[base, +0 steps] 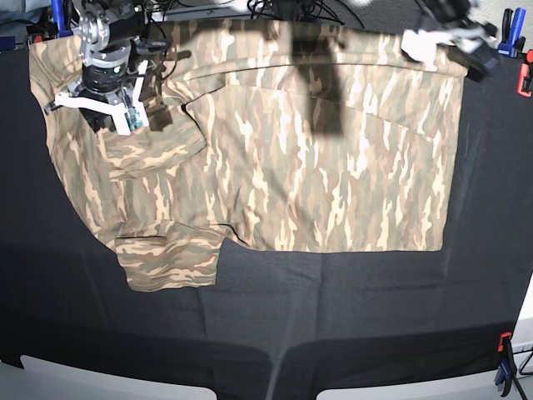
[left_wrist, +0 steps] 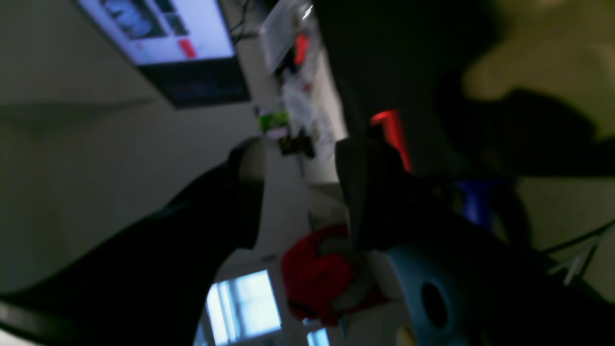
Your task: Layout the t-shirt on the table in an organized manner, then fold the t-shirt properly
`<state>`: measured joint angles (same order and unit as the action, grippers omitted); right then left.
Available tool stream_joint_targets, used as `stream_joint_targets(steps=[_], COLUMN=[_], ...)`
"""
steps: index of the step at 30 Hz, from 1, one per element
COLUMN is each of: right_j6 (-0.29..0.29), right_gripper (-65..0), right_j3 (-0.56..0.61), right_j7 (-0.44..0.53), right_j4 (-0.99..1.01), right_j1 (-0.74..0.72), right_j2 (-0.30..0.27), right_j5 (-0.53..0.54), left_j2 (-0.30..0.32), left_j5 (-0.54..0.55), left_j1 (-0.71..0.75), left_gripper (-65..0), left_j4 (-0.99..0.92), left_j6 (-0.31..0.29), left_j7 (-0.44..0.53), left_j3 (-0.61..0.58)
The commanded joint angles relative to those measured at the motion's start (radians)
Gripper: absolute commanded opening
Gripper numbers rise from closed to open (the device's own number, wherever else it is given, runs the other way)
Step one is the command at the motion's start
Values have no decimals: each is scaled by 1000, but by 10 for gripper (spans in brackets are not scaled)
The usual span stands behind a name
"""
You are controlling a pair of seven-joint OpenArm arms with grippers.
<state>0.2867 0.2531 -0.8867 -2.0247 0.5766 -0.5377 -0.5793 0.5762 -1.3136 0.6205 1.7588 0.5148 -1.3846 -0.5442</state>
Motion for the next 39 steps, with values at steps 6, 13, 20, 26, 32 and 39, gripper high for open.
stream_joint_targets(steps=[6,13,20,26,32,39], right_j6=[10,-25,-39,-199,-399,-561], right_gripper=[-546,-546,-546,-546,-546,-546], right_j3=[-5,-7,-146,-396,-586,-644], right_j7=[36,52,57,82,-16,-21], right_j4=[-20,-13,-10,1,40,40], right_j1=[-1,-88,-182,-200,-199,-199], right_j2=[-8,0,79,129,128,129], right_j5=[49,199,279,492,735,937], left_j2=[8,9,9,8,4,1], left_j5=[-18,445,960,1458,1671,1980], left_j1=[1,-165,-491,-787,-1015,-1254], left_gripper=[-394,-394,-394,-394,-394,-394], left_j4=[19,66,81,49,-314,-852], left_j6=[48,26,-211,-394,-506,-784], left_j7=[-12,346,504,594,624,631], left_j3=[146,197,198,198,198,198])
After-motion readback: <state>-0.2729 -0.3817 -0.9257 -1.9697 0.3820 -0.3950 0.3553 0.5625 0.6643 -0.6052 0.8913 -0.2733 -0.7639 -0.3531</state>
